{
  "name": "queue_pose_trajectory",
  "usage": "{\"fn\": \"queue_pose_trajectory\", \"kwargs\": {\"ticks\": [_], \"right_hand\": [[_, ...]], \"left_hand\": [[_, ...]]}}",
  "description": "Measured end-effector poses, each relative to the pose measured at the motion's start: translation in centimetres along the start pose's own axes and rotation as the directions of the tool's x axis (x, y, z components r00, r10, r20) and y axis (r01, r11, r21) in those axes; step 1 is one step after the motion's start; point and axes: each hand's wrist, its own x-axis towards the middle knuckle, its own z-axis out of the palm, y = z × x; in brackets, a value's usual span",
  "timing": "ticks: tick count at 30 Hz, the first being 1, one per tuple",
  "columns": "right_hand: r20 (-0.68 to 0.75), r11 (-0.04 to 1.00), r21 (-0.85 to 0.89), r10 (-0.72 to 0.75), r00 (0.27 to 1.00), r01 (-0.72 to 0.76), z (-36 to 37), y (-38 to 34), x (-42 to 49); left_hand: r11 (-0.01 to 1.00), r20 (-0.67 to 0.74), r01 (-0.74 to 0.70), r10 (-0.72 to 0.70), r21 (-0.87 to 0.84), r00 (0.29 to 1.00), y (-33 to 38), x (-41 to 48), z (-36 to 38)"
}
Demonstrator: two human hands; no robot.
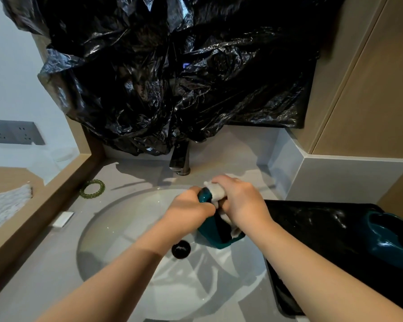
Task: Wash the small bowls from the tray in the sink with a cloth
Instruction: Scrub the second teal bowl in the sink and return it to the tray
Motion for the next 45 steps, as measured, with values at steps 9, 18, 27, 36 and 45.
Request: {"fn": "queue_pose_trajectory", "kwargs": {"ticks": [9, 18, 27, 36, 45], "right_hand": [[0.347, 0.162, 0.812, 0.640, 0.686, -0.561, 2.8, -1.1, -0.8], [0.180, 0.517, 0.694, 0.550, 0.816, -0.502, 1.1, 1.5, -0.8], [0.036, 0.884, 0.345, 0.323, 0.946, -0.315, -0.3, -0.5, 0.4], [-0.275, 0.952, 0.280, 0.202, 0.940, -0.123, -1.0, -1.1, -0.3], [-0.214, 0.930, 0.367, 0.092, 0.973, -0.007, -0.4, -0.9, -1.3]], "left_hand": [[0.995, -0.444, -0.061, 0.022, -0.075, 0.896, 0.6, -0.2, 1.4], [0.717, 0.131, 0.073, 0.026, -0.693, 0.991, -0.7, -0.5, 1.1], [0.268, 0.507, 0.450, 0.205, -0.852, 0.837, -2.2, -0.4, 0.1], [0.199, 0.469, 0.450, 0.056, -0.870, 0.881, -3.5, -0.3, 0.2], [0.169, 0.440, 0.422, 0.084, -0.891, 0.894, -3.2, 0.1, -0.5]]}}
